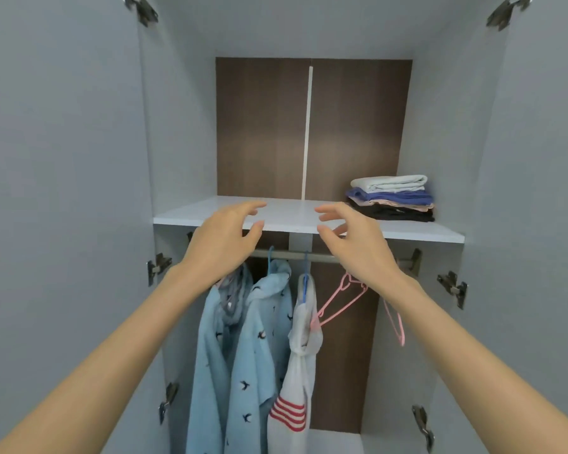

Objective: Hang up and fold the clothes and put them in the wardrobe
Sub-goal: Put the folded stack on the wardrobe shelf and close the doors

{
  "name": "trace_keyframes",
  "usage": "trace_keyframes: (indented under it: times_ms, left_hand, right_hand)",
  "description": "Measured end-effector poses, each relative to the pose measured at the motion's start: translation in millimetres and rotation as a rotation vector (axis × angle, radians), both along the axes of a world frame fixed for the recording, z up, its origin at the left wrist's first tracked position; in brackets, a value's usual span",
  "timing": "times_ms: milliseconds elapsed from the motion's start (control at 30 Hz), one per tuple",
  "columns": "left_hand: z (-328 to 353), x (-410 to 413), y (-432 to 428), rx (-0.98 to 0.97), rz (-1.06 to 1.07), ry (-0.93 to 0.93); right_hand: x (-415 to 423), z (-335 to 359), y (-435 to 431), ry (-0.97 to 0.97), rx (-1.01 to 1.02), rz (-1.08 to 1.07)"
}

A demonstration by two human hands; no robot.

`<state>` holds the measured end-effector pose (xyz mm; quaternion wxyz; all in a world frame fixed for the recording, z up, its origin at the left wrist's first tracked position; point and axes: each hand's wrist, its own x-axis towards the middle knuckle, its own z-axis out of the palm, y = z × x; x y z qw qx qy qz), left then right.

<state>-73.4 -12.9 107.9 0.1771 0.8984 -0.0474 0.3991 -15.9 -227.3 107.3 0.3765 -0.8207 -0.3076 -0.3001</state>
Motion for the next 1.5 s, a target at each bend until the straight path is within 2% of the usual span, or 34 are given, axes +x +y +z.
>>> trace_keyframes:
  times_ms: [400, 567, 667, 833, 933, 1200, 1400, 1500]
  left_hand:
    - [-44, -193, 88, -0.029, 0.129, -0.119]
    - [-73, -257, 123, -0.022, 0.291, -0.214]
    - [-89, -282, 139, -0.007, 0.367, -0.151]
    - [-116, -296, 159, -0.068, 0.421, 0.064]
    - [-128, -291, 165, -0.094, 0.415, 0.124]
    - [-144, -267, 175, -0.153, 0.391, 0.209]
    - [-146, -255, 182, -0.219, 0.314, 0.200]
    - [-149, -254, 181, -0.206, 0.348, 0.192]
  right_hand:
    - [-139, -45, 96, 0.073, 0.117, 0.145]
    - [-192, -58, 142, 0.071, 0.076, 0.191]
    - [-215, -60, 171, 0.061, 0.006, 0.211]
    - [-236, -58, 218, 0.019, -0.067, 0.260]
    - [-240, -52, 243, -0.051, -0.096, 0.294]
    - [-231, -27, 306, -0.200, -0.181, 0.311]
    - [-226, -14, 333, -0.169, -0.217, 0.255]
    - [-224, -16, 337, -0.192, -0.213, 0.232]
